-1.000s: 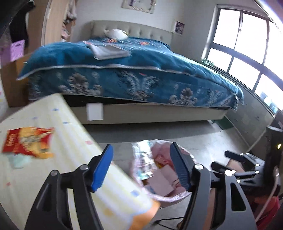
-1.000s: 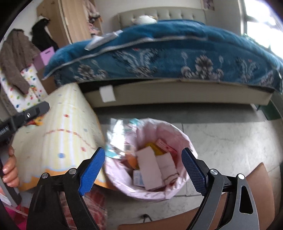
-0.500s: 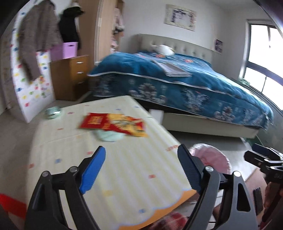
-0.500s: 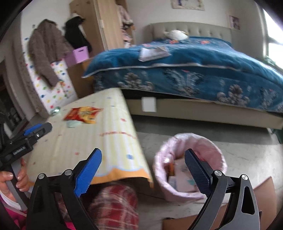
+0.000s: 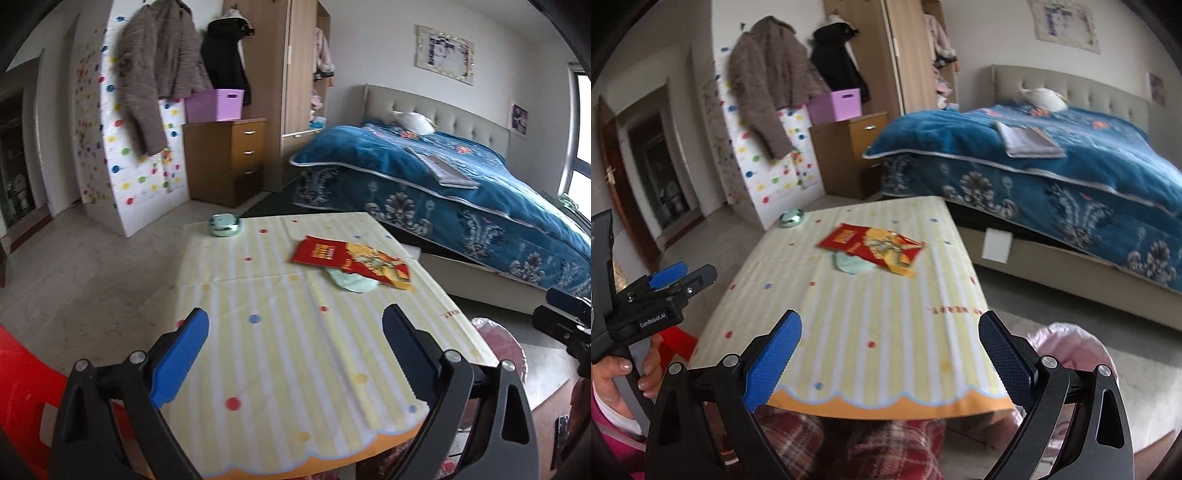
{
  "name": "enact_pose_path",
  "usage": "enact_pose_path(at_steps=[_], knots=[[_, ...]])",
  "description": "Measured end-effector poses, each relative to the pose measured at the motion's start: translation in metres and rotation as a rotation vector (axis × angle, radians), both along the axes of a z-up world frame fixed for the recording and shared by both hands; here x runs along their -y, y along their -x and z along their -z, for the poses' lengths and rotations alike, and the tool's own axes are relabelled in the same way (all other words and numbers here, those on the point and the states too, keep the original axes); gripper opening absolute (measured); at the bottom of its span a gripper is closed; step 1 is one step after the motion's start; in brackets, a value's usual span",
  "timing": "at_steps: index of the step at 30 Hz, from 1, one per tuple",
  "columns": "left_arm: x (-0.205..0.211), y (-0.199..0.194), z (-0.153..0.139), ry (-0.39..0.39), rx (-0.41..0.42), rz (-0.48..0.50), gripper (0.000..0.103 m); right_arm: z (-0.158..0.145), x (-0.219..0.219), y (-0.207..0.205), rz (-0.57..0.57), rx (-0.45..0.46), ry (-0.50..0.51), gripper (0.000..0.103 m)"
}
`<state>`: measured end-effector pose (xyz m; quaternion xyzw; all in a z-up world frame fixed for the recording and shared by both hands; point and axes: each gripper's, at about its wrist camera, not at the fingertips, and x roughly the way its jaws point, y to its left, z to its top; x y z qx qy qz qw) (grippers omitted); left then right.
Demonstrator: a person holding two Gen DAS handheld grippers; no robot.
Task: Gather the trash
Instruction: 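Move both open tools back over the table toward the red packet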
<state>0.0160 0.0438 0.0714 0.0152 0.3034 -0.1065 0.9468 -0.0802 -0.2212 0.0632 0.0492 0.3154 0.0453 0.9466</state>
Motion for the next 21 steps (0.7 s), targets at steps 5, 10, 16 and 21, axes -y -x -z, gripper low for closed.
enact_pose_path(at_steps=[5,10,16,21], knots=[[-0.014,-0.004,-0.008,-0.012,0.005,-0.047,0.095,-0.007,-0.015,-0.004,-0.014,0.018,0.015,0.096],[-0.023,-0.011,-0.017,-0.023,0.0,-0.079,0.096,-0.019,-0.017,-0.004,-0.02,0.041,0.007,0.096],[-0.028,-0.017,-0.018,-0.049,-0.013,-0.105,0.096,-0.026,-0.003,-0.002,-0.026,0.069,-0.017,0.097],[-0.035,-0.017,-0.005,-0.046,-0.03,-0.141,0.096,-0.018,0.004,0.005,-0.006,0.101,-0.013,0.097]])
